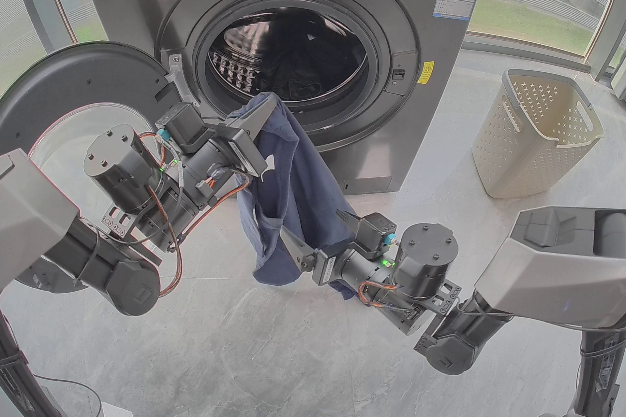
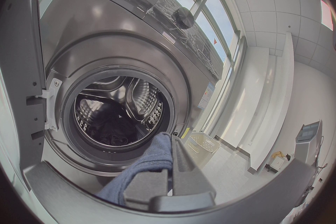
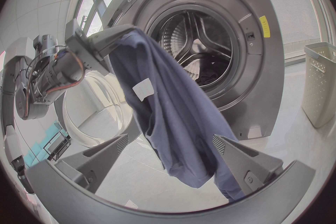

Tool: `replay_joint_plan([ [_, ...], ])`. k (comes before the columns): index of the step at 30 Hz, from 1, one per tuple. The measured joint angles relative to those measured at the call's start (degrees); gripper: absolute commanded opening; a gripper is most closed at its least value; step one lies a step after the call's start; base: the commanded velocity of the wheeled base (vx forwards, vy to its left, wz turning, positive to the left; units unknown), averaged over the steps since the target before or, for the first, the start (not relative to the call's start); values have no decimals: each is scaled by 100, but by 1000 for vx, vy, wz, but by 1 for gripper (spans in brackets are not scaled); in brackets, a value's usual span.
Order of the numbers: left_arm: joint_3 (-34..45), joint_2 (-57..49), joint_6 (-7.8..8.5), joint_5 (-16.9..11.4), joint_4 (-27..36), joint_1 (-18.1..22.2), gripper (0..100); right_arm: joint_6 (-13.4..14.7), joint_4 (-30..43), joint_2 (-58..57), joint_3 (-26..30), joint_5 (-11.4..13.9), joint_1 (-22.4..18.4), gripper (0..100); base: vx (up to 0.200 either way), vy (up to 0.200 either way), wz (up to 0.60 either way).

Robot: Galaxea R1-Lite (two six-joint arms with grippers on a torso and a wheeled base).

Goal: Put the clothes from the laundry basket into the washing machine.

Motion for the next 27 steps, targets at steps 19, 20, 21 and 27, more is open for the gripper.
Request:
replay_joint_plan([
  [19,5,11,-9,2,-9,113,0,-30,50,1204,-1396,61,22,100,0,0,0],
  [20,7,11,-9,5,-6,113,0,-39,48,1267,-1486,63,22,100,0,0,0],
  [21,9,11,-9,5,-9,113,0,-50,57,1319,-1556,68,22,100,0,0,0],
  [27,9,11,-9,5,-9,113,0,-99,162,1640,-2078,69,11,100,0,0,0],
])
